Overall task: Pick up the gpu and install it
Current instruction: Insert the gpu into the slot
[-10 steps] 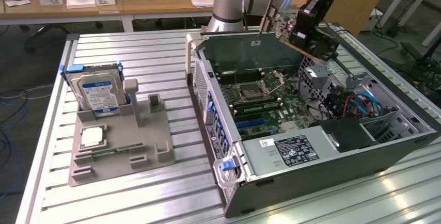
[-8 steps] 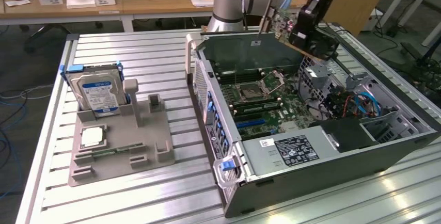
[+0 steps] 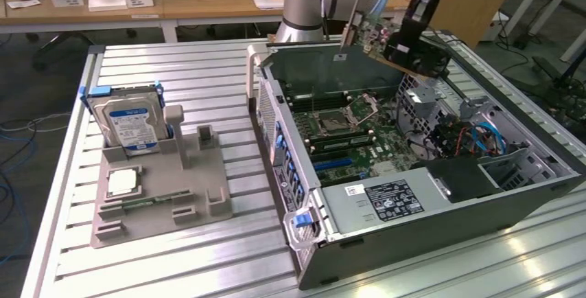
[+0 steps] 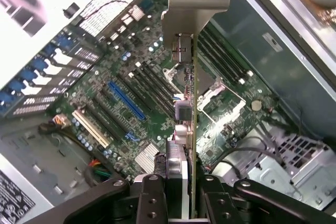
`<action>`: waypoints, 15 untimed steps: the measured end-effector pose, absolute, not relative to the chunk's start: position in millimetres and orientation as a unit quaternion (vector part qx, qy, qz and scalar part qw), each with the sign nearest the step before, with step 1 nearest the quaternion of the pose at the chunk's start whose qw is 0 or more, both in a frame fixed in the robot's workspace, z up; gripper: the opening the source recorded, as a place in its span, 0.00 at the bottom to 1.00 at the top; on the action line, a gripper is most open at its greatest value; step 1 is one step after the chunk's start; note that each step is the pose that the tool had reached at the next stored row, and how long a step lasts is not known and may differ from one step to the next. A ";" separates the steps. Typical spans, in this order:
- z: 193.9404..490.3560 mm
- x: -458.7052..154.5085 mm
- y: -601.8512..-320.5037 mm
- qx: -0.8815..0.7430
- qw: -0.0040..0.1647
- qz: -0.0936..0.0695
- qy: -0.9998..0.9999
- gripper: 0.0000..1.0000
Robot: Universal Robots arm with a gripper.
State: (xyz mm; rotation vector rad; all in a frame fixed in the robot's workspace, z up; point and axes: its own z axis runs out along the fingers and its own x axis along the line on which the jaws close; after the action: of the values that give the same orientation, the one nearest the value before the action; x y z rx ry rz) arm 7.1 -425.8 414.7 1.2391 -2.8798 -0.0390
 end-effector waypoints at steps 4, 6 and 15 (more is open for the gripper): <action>414.6 7.1 -425.8 0.429 0.004 -0.012 -0.903 0.28; 414.5 7.1 -425.8 0.445 0.004 -0.012 -0.896 0.28; 413.9 7.1 -425.8 0.510 -0.002 -0.008 -0.860 0.28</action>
State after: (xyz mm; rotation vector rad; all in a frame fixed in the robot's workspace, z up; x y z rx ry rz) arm 7.1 -425.8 413.9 1.6049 -2.7046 -0.0258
